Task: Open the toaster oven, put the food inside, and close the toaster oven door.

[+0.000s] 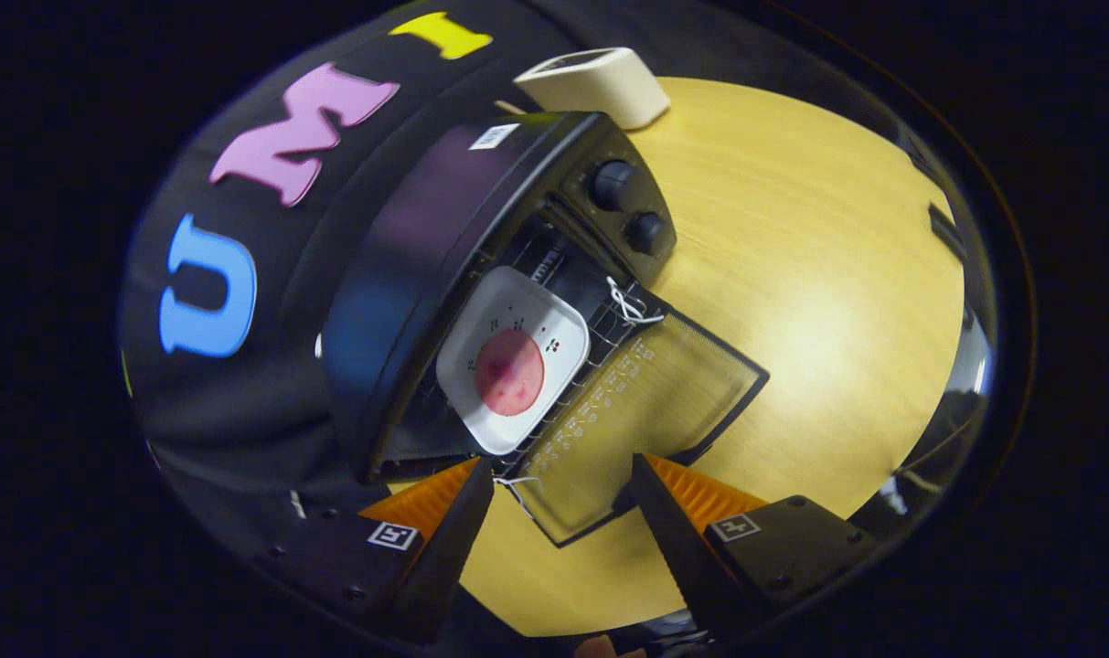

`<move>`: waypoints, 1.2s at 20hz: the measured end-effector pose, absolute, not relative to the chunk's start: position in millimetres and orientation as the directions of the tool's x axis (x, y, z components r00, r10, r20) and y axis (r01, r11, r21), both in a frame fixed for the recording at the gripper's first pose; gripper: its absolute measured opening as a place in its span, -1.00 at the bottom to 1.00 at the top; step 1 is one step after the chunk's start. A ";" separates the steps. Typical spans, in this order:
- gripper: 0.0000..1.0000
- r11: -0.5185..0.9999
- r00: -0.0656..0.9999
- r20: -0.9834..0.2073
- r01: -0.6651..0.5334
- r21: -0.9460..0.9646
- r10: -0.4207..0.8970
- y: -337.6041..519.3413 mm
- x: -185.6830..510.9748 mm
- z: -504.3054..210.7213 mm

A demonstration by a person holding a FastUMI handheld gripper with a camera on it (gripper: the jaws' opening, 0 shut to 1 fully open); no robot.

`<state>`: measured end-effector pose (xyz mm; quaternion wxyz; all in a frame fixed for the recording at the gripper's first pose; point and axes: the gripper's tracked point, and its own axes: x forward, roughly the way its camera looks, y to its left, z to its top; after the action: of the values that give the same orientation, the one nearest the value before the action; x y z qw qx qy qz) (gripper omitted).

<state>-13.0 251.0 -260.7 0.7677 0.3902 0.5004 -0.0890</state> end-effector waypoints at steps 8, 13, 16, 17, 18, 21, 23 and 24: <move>0.99 0.956 0.377 -0.893 0.055 0.287 0.246 251.7 -79.5 -284.7; 0.99 0.974 0.269 -0.936 -0.047 0.221 0.225 263.6 -110.8 -332.5; 1.00 0.983 0.270 -0.946 -0.068 0.170 0.182 264.7 -108.1 -358.2; 0.99 0.985 0.276 -0.946 -0.079 0.153 0.169 265.1 -105.0 -364.3; 0.99 0.986 0.279 -0.947 -0.090 0.138 0.157 264.9 -104.0 -367.8; 0.99 0.989 0.273 -0.952 -0.083 0.120 0.139 267.8 -99.9 -379.5; 0.99 0.992 0.276 -0.954 -0.066 0.104 0.118 266.6 -95.0 -385.5; 0.99 0.994 0.277 -0.954 -0.057 0.098 0.110 265.8 -92.2 -387.3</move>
<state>-92.2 265.8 -387.3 0.7988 0.0222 0.5989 0.0525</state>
